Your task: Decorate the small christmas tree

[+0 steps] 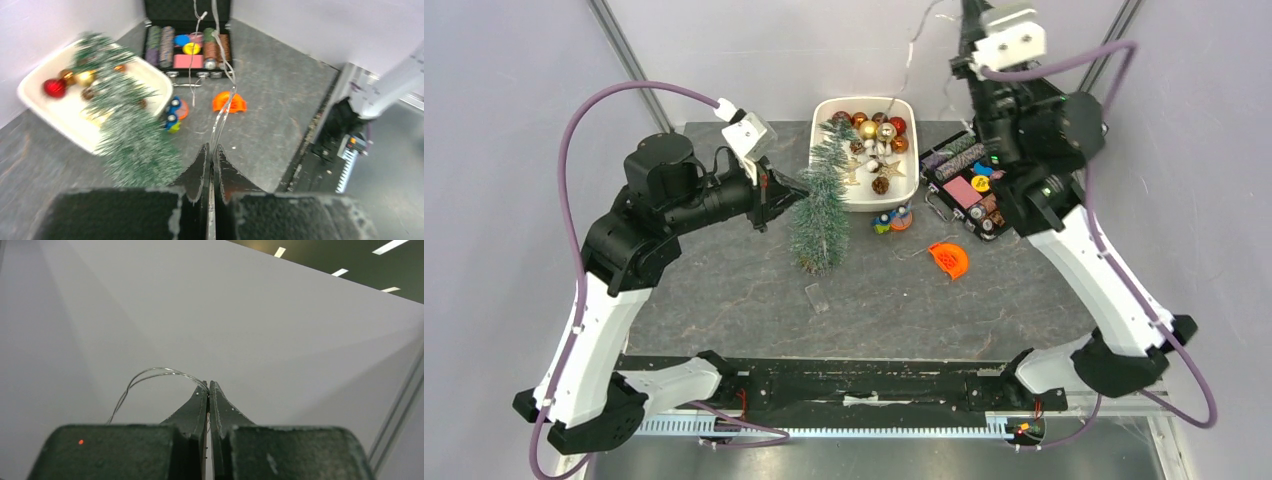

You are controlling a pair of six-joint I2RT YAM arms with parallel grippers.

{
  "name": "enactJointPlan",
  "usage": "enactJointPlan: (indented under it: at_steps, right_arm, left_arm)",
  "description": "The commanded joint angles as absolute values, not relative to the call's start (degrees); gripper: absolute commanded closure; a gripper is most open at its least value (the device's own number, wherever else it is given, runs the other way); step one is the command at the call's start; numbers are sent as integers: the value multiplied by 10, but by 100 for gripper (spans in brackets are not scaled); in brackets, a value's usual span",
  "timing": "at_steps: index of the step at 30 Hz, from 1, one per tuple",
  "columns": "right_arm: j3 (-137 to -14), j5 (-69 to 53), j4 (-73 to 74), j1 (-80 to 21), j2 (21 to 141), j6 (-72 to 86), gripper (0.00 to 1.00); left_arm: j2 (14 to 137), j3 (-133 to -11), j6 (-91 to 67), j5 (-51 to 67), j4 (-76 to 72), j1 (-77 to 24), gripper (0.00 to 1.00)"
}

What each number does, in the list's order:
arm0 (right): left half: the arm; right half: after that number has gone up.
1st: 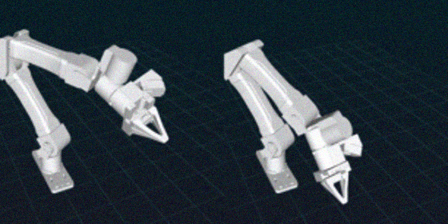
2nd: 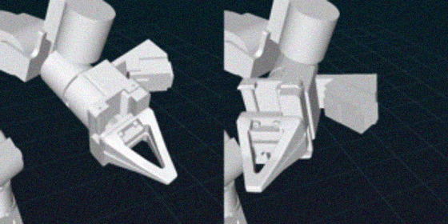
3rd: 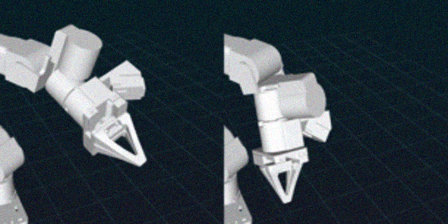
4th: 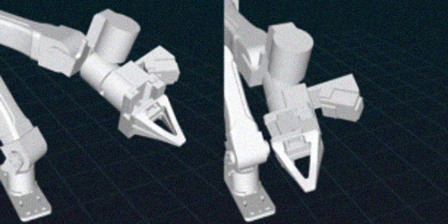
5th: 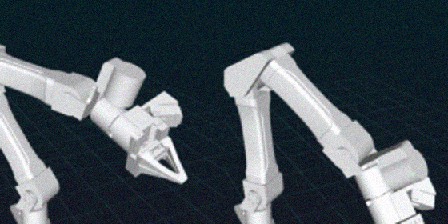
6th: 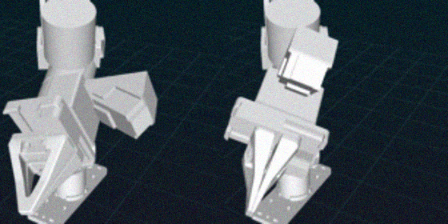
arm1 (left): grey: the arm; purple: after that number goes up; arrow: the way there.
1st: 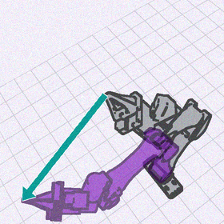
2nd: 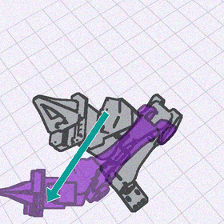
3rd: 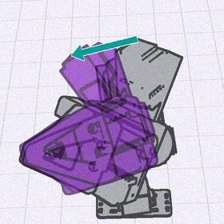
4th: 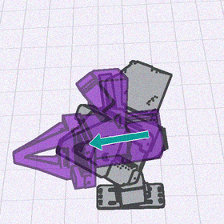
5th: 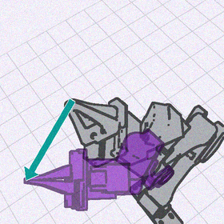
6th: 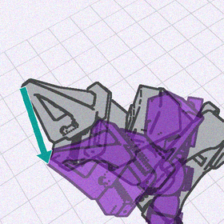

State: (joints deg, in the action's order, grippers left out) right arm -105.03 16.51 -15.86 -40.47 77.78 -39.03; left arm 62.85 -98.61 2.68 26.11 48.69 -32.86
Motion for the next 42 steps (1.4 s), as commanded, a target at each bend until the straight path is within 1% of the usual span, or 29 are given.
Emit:
enactJointPlan:
  at_steps: [1,8,10,13,18,25,33,36,39,42]
  right_arm:
    - [-1089,116,-194,-402,827,-413,100]
    - [-1141,103,-227,-375,928,-352,100]
    - [-1151,102,-248,-365,943,-329,100]
    - [-1156,106,-285,-352,950,-300,100]
    - [-1106,106,-360,-343,918,-287,100]
    - [-1123,80,-307,-329,988,-287,100]
    - [-1159,48,-268,-311,1064,-247,100]
    - [-1169,48,-267,-305,1081,-226,100]
    - [-1165,54,-282,-299,1078,-198,100]
    - [-1159,56,-315,-293,1060,-162,100]
  left_arm:
    - [598,-980,-1,115,466,-322,98]
    - [578,-914,19,-53,439,-305,98]
    - [577,-897,17,-82,422,-301,98]
    - [578,-887,-2,-95,414,-293,98]
    - [572,-905,-24,-66,453,-287,98]
    - [582,-816,55,-171,363,-267,98]
    - [598,-773,64,-147,332,-227,98]
    - [606,-766,53,-112,333,-186,98]
    - [608,-759,40,-47,340,-138,98]
    - [605,-747,47,-11,346,-128,98]
